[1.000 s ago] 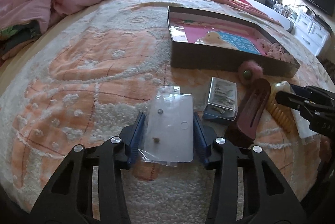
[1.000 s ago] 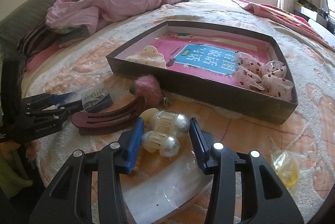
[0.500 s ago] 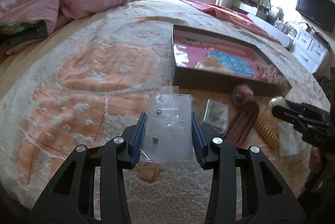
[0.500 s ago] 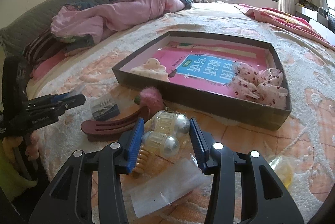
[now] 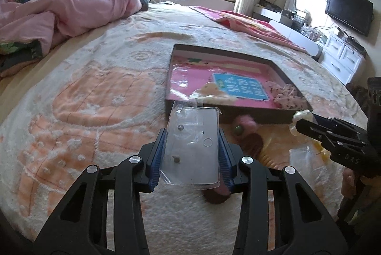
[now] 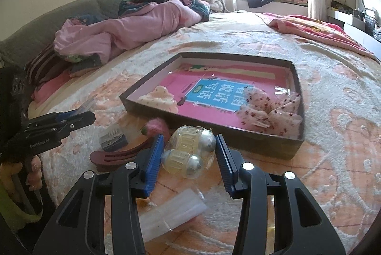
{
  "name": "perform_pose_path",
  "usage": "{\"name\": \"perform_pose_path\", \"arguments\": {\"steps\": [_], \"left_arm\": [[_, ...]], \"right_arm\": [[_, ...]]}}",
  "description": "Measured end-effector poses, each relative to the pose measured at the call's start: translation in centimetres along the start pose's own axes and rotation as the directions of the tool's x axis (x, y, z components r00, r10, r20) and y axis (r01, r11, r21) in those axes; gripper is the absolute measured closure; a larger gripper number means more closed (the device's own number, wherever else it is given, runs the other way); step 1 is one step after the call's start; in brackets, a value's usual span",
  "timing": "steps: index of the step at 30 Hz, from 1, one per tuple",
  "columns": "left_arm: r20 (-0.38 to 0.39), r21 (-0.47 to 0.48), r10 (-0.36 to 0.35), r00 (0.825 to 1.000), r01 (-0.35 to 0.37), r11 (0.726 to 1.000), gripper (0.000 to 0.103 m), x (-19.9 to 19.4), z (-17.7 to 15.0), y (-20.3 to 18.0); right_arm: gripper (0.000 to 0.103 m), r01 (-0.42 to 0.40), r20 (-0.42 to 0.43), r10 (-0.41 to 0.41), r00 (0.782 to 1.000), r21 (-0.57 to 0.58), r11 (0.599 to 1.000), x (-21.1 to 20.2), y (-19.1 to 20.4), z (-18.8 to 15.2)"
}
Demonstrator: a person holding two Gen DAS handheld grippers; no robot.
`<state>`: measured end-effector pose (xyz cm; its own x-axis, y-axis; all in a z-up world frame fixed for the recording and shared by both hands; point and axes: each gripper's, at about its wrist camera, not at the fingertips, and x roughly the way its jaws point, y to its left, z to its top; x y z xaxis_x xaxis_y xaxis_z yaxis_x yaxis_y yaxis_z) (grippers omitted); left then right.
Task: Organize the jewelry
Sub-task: 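Carry the pin packet with the left tool while the right tool carries the hair ties over the box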
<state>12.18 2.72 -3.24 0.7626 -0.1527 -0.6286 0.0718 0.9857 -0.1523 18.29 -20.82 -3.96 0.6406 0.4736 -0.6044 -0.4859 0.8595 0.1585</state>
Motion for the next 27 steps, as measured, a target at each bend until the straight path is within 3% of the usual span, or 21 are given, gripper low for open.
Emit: {"name": "perform_pose_path", "arguments": {"steps": [27], "left_arm": [[0.021, 0.059, -0.091, 0.996, 0.089, 0.994, 0.071, 4.7, 5.1, -6.6]], "right_arm": [[0.061, 0.082, 0.079, -0.092, 0.993, 0.121, 0.989, -2.3, -6.4, 2.9]]}}
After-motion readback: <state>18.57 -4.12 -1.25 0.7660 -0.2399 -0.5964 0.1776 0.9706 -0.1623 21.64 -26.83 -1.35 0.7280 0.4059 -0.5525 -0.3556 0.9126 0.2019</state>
